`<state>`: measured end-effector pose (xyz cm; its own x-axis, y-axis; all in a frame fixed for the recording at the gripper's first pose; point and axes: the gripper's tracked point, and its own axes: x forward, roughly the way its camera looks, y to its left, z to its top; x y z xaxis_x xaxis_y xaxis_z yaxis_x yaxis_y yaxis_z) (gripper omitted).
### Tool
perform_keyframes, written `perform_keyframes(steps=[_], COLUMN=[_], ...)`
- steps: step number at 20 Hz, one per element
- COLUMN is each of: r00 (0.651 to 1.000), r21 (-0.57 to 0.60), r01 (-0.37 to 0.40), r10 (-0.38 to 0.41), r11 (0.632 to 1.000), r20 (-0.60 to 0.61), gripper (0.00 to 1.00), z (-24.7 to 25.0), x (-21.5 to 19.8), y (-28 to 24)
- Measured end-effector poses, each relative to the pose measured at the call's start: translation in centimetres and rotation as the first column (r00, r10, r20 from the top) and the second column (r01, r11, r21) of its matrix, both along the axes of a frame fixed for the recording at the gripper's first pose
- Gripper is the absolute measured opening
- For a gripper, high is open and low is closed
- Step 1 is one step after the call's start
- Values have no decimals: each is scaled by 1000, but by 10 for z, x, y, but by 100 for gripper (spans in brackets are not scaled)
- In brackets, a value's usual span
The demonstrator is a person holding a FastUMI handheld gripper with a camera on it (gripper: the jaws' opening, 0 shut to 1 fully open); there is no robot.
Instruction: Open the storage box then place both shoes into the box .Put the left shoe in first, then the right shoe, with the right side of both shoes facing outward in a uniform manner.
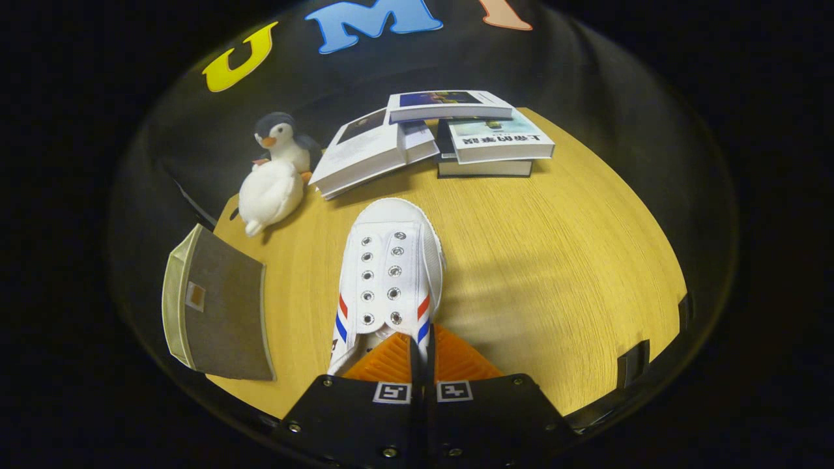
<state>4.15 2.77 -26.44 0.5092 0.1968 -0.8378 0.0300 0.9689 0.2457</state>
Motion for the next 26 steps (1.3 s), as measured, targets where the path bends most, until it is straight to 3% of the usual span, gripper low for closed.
perform_keyframes(steps=[15, 26], r00=[973, 935], r21=[35, 101], r01=[-203, -341], r10=[198, 326], r11=[979, 935], r20=[117, 139], gripper=[0, 0], z=[107, 125], x=[24, 0], y=[134, 253])
